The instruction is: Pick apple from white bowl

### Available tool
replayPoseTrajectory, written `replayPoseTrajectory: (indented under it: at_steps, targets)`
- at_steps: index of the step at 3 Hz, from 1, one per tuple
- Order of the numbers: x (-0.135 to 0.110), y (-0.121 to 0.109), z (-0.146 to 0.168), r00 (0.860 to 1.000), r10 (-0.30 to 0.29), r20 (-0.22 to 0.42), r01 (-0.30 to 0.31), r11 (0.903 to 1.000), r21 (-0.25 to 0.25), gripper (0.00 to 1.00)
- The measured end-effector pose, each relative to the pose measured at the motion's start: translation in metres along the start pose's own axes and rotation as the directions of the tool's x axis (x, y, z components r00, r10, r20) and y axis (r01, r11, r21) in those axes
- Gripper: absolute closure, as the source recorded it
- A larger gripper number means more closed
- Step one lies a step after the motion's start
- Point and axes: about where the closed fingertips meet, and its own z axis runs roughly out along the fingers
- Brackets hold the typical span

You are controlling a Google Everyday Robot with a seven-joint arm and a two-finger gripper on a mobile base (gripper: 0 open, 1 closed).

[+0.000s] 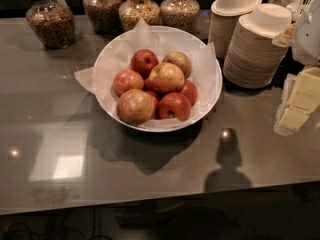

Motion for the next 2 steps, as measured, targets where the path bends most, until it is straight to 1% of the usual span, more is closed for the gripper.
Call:
replayPoseTrajectory:
  at_steps: [1, 2]
  targets:
    - [0.0, 0.0, 0.0, 1.0, 0.0, 0.0, 0.0, 1.0, 0.0, 0.0]
    - [-0.011, -0.001, 0.003, 1.0, -0.02, 0.019, 0.02, 0.9997, 0.012, 0.0]
